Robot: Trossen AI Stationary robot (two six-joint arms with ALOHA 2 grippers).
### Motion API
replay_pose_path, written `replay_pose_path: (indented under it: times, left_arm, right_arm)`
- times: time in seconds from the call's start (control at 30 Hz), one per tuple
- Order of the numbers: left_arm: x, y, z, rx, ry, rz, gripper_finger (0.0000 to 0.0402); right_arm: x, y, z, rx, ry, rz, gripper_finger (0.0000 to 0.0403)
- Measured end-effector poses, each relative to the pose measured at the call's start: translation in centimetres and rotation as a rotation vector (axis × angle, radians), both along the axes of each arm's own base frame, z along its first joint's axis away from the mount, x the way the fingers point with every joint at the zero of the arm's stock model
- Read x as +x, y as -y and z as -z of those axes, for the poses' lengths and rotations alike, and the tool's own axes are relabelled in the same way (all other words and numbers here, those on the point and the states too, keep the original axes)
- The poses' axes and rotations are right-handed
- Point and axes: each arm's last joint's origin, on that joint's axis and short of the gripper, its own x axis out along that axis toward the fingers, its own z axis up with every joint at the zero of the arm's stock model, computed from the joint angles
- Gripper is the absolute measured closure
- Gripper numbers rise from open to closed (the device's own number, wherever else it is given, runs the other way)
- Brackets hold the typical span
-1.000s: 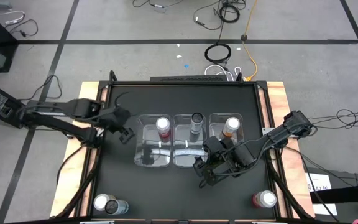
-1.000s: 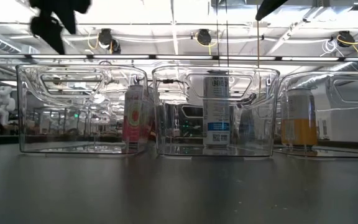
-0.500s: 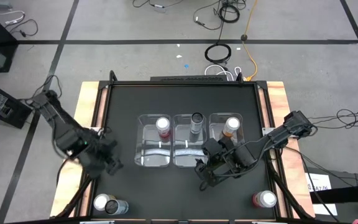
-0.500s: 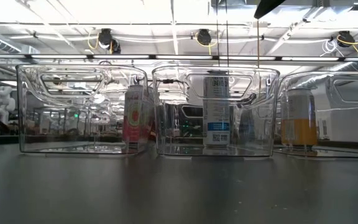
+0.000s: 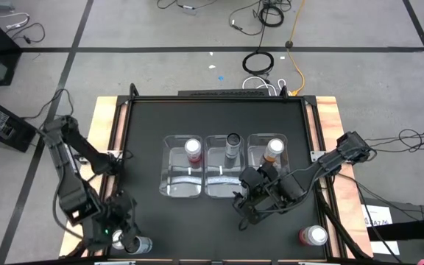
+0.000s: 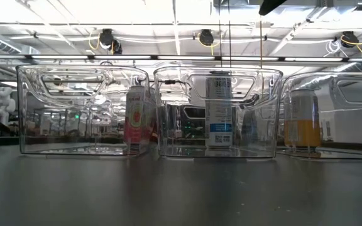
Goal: Sort soda cans
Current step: Put the white-blue soda can into the center transparent bin
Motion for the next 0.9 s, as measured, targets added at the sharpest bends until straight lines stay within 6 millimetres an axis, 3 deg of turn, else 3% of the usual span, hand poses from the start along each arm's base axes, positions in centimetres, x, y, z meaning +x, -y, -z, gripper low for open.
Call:
replay_pose_path:
  times: [0.3, 0.9]
  left_arm:
    - [1.9, 3.9, -0.8, 0.051, -0.062, 0.104, 0.0008]
    - [2.5, 6.1, 1.2, 0.106, -0.183, 0.160, 0.0008]
  right_arm:
    - [0.0, 0.0, 0.0, -0.003, -0.002, -0.006, 0.0055]
    - [-0.1, -0.2, 0.0, -0.001, -0.001, -0.010, 0.0055]
